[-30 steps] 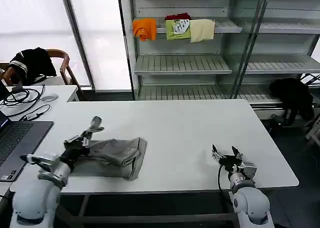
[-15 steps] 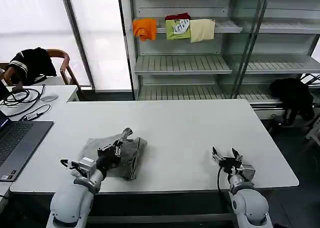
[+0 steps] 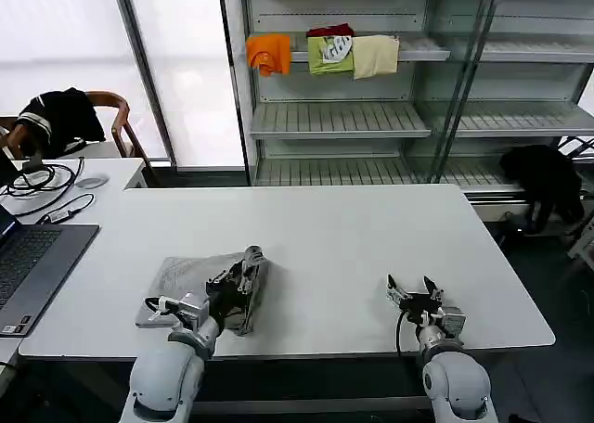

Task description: Fold and organize the clothes.

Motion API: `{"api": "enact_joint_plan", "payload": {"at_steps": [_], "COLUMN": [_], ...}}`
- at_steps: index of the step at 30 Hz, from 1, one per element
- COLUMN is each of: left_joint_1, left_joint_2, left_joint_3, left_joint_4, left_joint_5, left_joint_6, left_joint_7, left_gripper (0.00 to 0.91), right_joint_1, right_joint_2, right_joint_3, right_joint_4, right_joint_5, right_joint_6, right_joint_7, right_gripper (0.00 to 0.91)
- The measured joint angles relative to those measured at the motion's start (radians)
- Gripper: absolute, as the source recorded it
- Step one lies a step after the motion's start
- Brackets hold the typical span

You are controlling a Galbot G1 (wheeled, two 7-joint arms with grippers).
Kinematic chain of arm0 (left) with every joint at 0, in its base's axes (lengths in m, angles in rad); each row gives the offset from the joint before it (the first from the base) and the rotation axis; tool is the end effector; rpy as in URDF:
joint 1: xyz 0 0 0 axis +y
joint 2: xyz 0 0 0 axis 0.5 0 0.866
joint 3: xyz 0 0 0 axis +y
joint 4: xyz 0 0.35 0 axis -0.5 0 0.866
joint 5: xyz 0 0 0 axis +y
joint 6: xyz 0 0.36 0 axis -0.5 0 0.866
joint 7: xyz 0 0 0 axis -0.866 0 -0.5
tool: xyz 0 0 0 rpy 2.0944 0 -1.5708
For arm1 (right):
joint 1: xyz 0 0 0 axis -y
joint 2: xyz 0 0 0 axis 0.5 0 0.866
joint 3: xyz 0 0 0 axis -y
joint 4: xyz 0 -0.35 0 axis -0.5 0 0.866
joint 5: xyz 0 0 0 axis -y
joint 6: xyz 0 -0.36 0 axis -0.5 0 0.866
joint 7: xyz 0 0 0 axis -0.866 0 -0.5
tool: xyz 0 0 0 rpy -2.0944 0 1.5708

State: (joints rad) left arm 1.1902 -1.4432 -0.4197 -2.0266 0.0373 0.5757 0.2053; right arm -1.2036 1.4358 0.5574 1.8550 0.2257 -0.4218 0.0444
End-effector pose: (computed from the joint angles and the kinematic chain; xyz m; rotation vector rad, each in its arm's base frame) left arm 0.2905 -0.0089 -0.2381 -0.4204 -2.8234 -0.1903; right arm 0.3029 -0.0451 -0.2960 -0.0215 -2.8456 -0.1085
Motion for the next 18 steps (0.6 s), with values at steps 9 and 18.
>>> {"api": "enact_joint_plan", "payload": {"at_steps": [9,18], "left_joint_1": [0.003,0.021], "left_joint_2": [-0.057,0.029], "left_joint_3": [0.008,-0.2], "left_joint_4": [-0.066,-0.035], "left_joint_5": [-0.084,-0.22], "left_joint_6": [-0.002,-0.064], "left_joint_7": [-0.051,-0.052], "left_gripper": [0.907,0.907], "right_joint_1": [0.0,-0.001], "right_joint_2": [0.017,0.013], "right_joint_3": [-0.015,-0.018], "right_joint_4": [0.035,0.04], "right_joint_5": [-0.016,-0.031], "right_joint_6": [0.019,0.025], "right_joint_7": [-0.029,-0.038], "right_gripper": [0.907,0.907]}}
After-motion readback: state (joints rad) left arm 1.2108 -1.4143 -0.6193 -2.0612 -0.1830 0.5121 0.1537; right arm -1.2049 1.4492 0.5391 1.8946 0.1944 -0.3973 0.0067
